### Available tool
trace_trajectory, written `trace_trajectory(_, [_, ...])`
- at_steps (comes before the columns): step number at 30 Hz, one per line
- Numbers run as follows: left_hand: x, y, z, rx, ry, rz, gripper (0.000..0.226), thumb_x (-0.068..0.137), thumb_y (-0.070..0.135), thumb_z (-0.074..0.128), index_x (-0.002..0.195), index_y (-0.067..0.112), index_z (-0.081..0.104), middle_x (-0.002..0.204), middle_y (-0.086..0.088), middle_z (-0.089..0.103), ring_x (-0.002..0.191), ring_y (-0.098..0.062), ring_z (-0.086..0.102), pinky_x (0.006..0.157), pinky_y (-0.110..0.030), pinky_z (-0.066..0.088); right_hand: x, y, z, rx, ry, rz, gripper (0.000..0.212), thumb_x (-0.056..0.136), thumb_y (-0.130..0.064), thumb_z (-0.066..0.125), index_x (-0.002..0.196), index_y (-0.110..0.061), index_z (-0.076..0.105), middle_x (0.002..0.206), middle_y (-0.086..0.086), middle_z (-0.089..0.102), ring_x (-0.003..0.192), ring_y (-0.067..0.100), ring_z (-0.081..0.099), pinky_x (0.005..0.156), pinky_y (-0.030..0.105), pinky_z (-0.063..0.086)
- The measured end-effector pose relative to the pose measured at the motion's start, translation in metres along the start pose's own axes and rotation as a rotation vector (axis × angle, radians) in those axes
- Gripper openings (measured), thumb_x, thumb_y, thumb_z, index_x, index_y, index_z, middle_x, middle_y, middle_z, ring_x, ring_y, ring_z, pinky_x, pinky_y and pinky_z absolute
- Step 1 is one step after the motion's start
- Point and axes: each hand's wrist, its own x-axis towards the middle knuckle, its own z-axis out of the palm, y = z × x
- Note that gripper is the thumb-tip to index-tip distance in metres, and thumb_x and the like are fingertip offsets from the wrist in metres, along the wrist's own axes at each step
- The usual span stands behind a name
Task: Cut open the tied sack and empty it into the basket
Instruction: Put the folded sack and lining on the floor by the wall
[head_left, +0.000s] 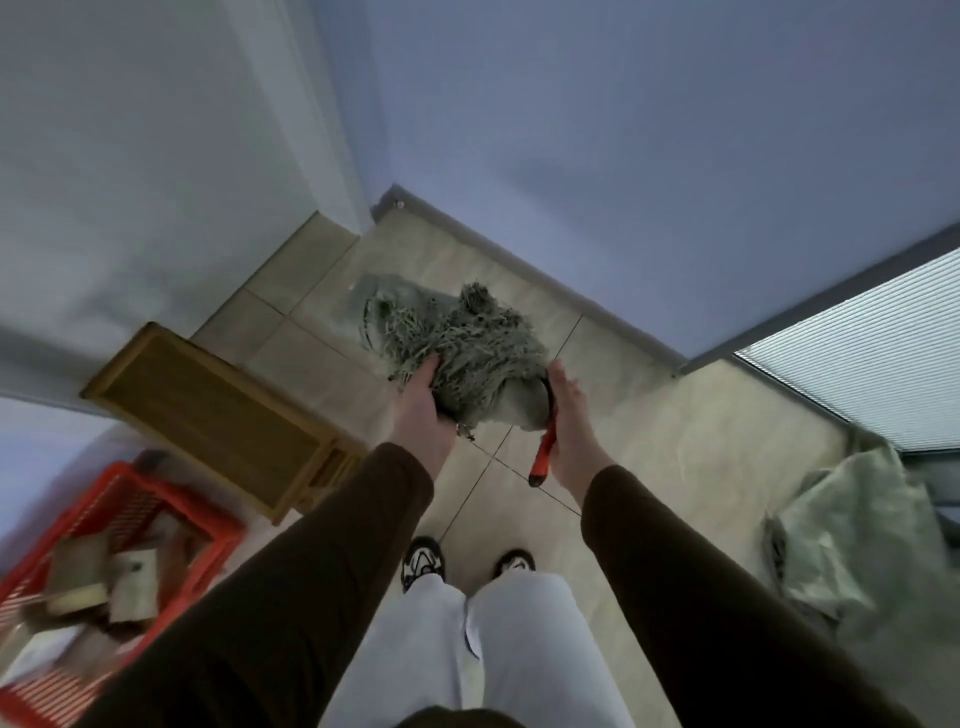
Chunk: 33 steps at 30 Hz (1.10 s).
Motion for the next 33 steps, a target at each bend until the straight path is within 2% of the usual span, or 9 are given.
trace_trajectory(2, [0.012, -0.017, 0.016, 0.061, -0.077, 0.006, 0.031, 0.101, 0.024, 0.067, 0.131, 0.018, 0.06, 0.143, -0.016, 0.063, 0.117, -0.031, 0.067, 0.109, -0.054, 0.052, 0.017, -0.005, -0.009, 0.06, 0.03, 0.003, 0.133, 0.045, -0.08, 0.082, 0.151, -0.012, 0.038, 0.141, 0.018, 0.058, 0.129, 0.038, 0.059, 0.116, 0.057, 0.043])
trace_trajectory(4, [0.024, -0.033, 0.032, 0.107, -0.155, -0.002, 0.049, 0.103, 0.027, 0.063, 0.148, 0.016, 0.05, 0.15, -0.018, 0.057, 0.129, -0.033, 0.061, 0.114, -0.056, 0.048, 0.033, -0.012, -0.019, 0.074, 0.004, -0.01, 0.126, 0.05, -0.073, 0.086, 0.149, -0.009, 0.04, 0.139, 0.018, 0.06, 0.126, 0.036, 0.061, 0.114, 0.054, 0.046])
trace_trajectory(11, [0.102, -0.068, 0.091, 0.12, -0.121, -0.108, 0.052, 0.104, 0.032, 0.062, 0.151, 0.015, 0.049, 0.144, -0.018, 0.063, 0.13, -0.038, 0.062, 0.111, -0.058, 0.05, 0.132, -0.034, -0.076, -0.12, 0.069, -0.052, 0.062, 0.085, -0.032, 0.085, 0.136, -0.01, 0.055, 0.128, 0.012, 0.068, 0.107, 0.027, 0.067, 0.077, 0.03, 0.053])
trace_trajectory(16, [0.171, -0.088, 0.118, 0.252, -0.092, -0.137, 0.045, 0.103, 0.024, 0.065, 0.144, 0.011, 0.054, 0.123, -0.013, 0.077, 0.116, -0.031, 0.071, 0.085, -0.044, 0.063, 0.208, -0.039, -0.105, -0.194, 0.107, -0.051, 0.047, 0.088, -0.034, 0.082, 0.127, -0.015, 0.061, 0.116, 0.004, 0.071, 0.098, 0.02, 0.067, 0.07, 0.024, 0.051])
trace_trajectory(20, [0.241, -0.107, 0.131, 0.4, -0.078, -0.158, 0.05, 0.099, 0.024, 0.071, 0.144, 0.011, 0.053, 0.139, -0.011, 0.065, 0.128, -0.028, 0.062, 0.115, -0.049, 0.049, 0.272, -0.029, -0.124, -0.243, 0.152, -0.013, 0.031, 0.089, -0.038, 0.081, 0.11, -0.021, 0.067, 0.112, 0.004, 0.072, 0.102, 0.023, 0.067, 0.08, 0.03, 0.053])
trace_trajectory(23, [0.3, -0.126, 0.137, 0.488, -0.043, -0.172, 0.044, 0.098, 0.022, 0.073, 0.137, 0.008, 0.059, 0.128, -0.008, 0.067, 0.123, -0.025, 0.063, 0.111, -0.04, 0.05, 0.323, -0.018, -0.14, -0.275, 0.202, -0.015, 0.024, 0.087, -0.042, 0.082, 0.099, -0.026, 0.069, 0.108, 0.003, 0.073, 0.102, 0.024, 0.067, 0.092, 0.035, 0.054])
trace_trajectory(27, [0.384, -0.156, 0.142, 0.572, -0.025, -0.206, 0.037, 0.095, 0.018, 0.077, 0.128, 0.008, 0.063, 0.126, -0.011, 0.066, 0.128, -0.03, 0.06, 0.114, -0.043, 0.049, 0.395, 0.002, -0.156, -0.227, 0.221, -0.012, 0.02, 0.089, -0.038, 0.081, 0.101, -0.027, 0.07, 0.105, -0.001, 0.075, 0.097, 0.02, 0.069, 0.073, 0.025, 0.051])
trace_trajectory(30, [0.442, -0.176, 0.148, 0.628, -0.053, -0.213, 0.017, 0.096, 0.018, 0.077, 0.108, 0.016, 0.066, 0.119, -0.007, 0.069, 0.12, -0.026, 0.063, 0.111, -0.042, 0.049, 0.454, 0.019, -0.167, -0.21, 0.257, -0.032, 0.019, 0.089, -0.037, 0.082, 0.1, -0.028, 0.07, 0.105, -0.002, 0.075, 0.097, 0.02, 0.069, 0.073, 0.028, 0.052])
trace_trajectory(33, [0.498, -0.196, 0.153, 0.667, -0.081, -0.195, 0.015, 0.095, 0.018, 0.077, 0.105, 0.019, 0.066, 0.12, -0.006, 0.07, 0.116, -0.025, 0.065, 0.111, -0.043, 0.051, 0.51, 0.038, -0.177, -0.223, 0.308, -0.062, 0.019, 0.089, -0.041, 0.082, 0.098, -0.031, 0.068, 0.103, -0.004, 0.075, 0.093, 0.018, 0.07, 0.074, 0.028, 0.053])
